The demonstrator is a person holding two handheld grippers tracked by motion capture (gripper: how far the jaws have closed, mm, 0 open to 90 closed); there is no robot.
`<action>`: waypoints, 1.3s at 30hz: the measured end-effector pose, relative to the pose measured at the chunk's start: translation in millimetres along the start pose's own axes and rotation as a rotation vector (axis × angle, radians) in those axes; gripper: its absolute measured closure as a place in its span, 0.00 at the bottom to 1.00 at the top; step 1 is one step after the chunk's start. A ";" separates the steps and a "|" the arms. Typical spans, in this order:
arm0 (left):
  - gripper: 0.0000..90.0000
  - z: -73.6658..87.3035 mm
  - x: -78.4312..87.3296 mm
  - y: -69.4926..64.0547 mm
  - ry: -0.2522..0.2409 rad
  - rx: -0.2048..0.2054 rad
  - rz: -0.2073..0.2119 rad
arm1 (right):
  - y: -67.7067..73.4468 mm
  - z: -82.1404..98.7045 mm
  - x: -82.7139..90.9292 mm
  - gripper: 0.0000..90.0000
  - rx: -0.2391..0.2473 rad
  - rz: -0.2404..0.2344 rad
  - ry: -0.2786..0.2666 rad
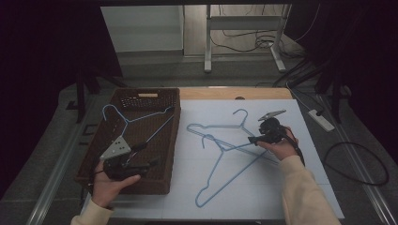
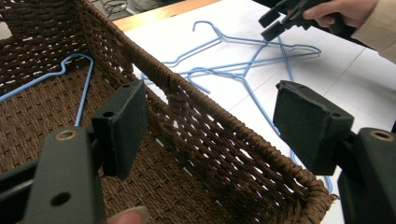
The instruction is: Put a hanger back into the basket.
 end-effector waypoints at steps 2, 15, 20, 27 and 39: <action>0.30 0.2 -0.2 0.0 0.001 -0.001 0.000 | -2.1 -2.5 -5.5 0.41 0.007 0.006 0.012; 0.30 0.7 -0.8 -1.3 0.007 -0.001 0.002 | -8.0 -18.6 -29.1 0.46 0.018 0.014 0.092; 0.30 1.0 -1.3 -1.5 0.008 -0.004 0.005 | -9.3 -20.6 -35.4 0.48 0.035 0.011 0.124; 0.30 0.8 -1.0 -1.6 0.009 -0.007 0.004 | -13.1 -24.1 -44.2 0.56 0.054 0.019 0.165; 0.30 1.1 -0.7 -0.7 0.010 -0.007 0.004 | -13.8 -31.0 -51.4 0.83 0.099 -0.033 0.238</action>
Point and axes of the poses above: each handheld gripper's, and its own axes: x roughly backward along the jaws, z roughly out of its underside, y roughly to its left, the point moved 4 cm from there along -x, roughly forward along the jaws, and after that the axes turned 1 degree about -x, right-handed, at the moved point
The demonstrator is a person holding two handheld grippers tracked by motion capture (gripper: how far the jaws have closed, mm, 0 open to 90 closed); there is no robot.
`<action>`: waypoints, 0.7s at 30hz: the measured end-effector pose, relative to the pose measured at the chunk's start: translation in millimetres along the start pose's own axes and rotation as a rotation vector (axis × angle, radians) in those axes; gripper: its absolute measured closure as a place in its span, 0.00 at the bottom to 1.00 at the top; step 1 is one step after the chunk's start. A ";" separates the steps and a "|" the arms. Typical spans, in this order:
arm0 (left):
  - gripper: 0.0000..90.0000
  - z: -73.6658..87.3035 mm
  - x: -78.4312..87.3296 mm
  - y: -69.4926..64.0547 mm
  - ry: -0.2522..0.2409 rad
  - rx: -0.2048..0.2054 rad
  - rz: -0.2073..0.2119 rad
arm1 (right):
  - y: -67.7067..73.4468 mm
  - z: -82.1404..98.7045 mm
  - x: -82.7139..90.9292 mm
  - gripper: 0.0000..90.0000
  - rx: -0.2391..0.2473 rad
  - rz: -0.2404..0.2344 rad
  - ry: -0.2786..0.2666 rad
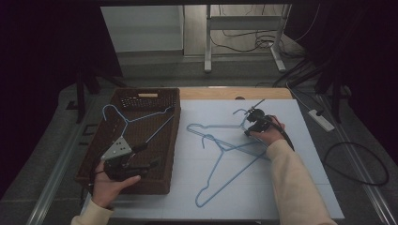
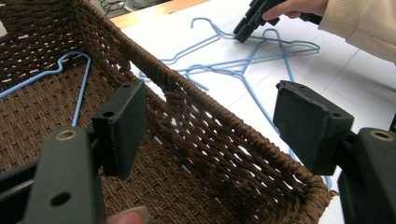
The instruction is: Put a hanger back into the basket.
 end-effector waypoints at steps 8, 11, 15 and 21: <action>0.30 0.1 0.9 0.7 0.000 0.001 -0.001 | 1.4 -1.7 -0.8 0.97 0.004 -0.017 0.007; 0.30 0.0 1.0 0.7 -0.001 0.001 -0.001 | 2.8 -0.9 0.2 0.97 0.011 -0.009 0.011; 0.30 -0.1 1.2 1.0 -0.001 0.002 0.000 | 6.7 0.4 3.1 0.97 0.039 -0.002 0.012; 0.30 -0.4 1.5 0.7 -0.003 0.002 0.001 | 12.1 1.8 19.7 0.98 0.077 0.015 -0.050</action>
Point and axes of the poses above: each handheld gripper's, and its own axes: x roughly backward along the jaws, z roughly out of its underside, y roughly to its left, the point moved 4 cm from there along -x, roughly forward along the jaws, and after that the axes turned 1 degree about -x, right-handed, at the moved point
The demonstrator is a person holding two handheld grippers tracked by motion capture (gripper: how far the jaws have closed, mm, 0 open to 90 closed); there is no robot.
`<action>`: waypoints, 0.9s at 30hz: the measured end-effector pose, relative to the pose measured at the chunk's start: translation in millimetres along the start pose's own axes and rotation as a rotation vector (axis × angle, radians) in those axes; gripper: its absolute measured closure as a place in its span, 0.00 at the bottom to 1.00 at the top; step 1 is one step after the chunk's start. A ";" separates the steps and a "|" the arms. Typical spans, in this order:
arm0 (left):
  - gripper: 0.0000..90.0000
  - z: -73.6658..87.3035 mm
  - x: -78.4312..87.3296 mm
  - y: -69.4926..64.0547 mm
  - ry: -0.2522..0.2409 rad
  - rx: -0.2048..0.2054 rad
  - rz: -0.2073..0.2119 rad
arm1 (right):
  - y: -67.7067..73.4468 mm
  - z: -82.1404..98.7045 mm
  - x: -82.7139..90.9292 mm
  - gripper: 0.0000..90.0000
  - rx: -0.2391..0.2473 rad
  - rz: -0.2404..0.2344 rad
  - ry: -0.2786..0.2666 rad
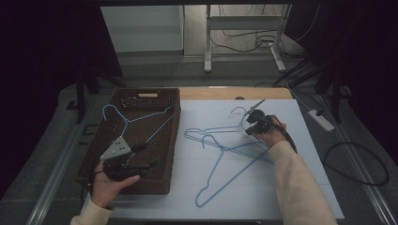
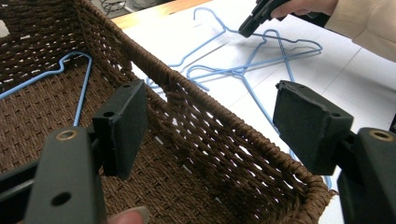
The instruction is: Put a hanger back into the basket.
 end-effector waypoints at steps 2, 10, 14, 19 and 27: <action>0.30 0.1 0.0 0.1 0.000 0.000 0.000 | 0.9 1.2 7.0 0.98 0.007 0.001 -0.024; 0.31 -1.4 1.9 -0.3 -0.006 0.002 0.001 | 8.1 9.4 35.6 0.98 0.023 -0.004 -0.117; 0.31 -1.7 1.5 -0.6 -0.007 0.004 0.003 | 13.4 14.4 50.3 0.98 0.044 -0.004 -0.165; 0.31 -1.8 0.4 -1.1 -0.005 0.004 0.005 | 18.7 20.6 66.3 0.98 0.057 -0.001 -0.212; 0.31 -2.3 -0.1 -1.4 -0.005 0.005 0.007 | 30.1 31.0 91.8 0.98 0.076 0.002 -0.271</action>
Point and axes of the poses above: each handheld gripper's, and its own axes: x roughly backward along the jaws, z roughly out of its underside, y roughly to its left, the point moved 4 cm from there along -x, roughly forward along the jaws, and after that the axes turned 1 degree about -x, right-handed, at the moved point
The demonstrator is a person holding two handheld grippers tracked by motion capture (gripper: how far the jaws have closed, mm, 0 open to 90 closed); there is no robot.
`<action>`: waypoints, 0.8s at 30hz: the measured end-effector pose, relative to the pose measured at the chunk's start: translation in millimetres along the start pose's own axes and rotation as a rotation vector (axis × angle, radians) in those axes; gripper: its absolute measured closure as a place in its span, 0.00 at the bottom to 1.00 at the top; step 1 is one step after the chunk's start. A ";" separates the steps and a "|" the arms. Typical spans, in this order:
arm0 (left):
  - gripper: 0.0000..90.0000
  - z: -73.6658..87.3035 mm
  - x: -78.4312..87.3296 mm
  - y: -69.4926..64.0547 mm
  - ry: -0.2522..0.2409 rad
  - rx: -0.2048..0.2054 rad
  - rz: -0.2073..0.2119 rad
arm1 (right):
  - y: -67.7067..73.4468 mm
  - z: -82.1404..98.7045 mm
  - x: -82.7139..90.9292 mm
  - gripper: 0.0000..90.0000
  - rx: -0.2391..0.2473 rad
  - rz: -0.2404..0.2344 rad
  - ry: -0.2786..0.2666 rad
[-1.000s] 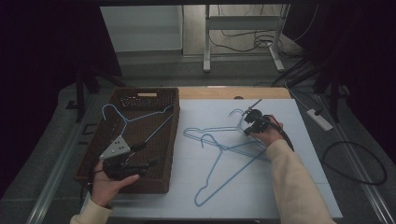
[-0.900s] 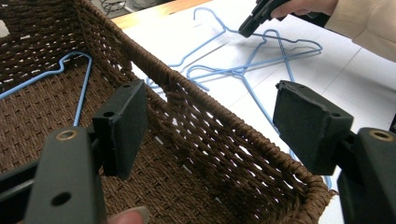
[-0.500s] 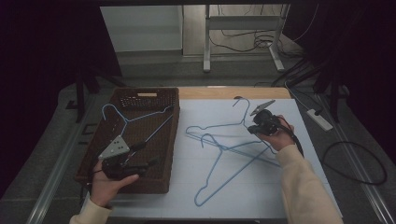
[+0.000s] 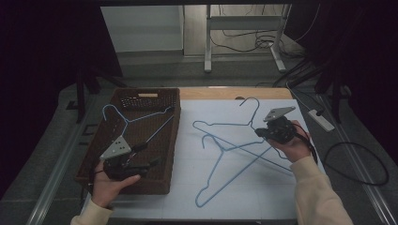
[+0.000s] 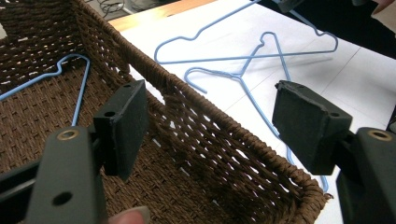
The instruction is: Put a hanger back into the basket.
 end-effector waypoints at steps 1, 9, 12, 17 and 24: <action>0.31 -0.2 -0.1 -0.4 0.000 -0.001 0.000 | 2.1 0.4 5.6 0.98 0.006 -0.003 -0.014; 0.31 -1.0 -0.6 -0.9 -0.001 -0.002 0.000 | 12.1 2.1 23.3 0.98 0.007 -0.024 -0.050; 0.31 -1.6 -0.1 -1.2 -0.003 -0.002 -0.001 | 15.7 2.4 29.0 0.98 -0.001 -0.033 -0.059; 0.31 -2.5 -0.3 -1.5 -0.004 -0.005 0.000 | 20.8 5.2 35.6 0.98 -0.009 -0.045 -0.071; 0.31 -2.7 -2.3 -2.3 0.001 -0.007 0.002 | 28.5 7.8 41.4 0.98 -0.007 -0.061 -0.086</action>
Point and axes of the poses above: each handheld gripper's, and its own axes: x roughly backward along the jaws, z roughly out of its underside, y roughly to its left, the point moved 4 cm from there along -x, roughly forward along the jaws, and after that the axes turned 1 degree about -x, right-handed, at the moved point
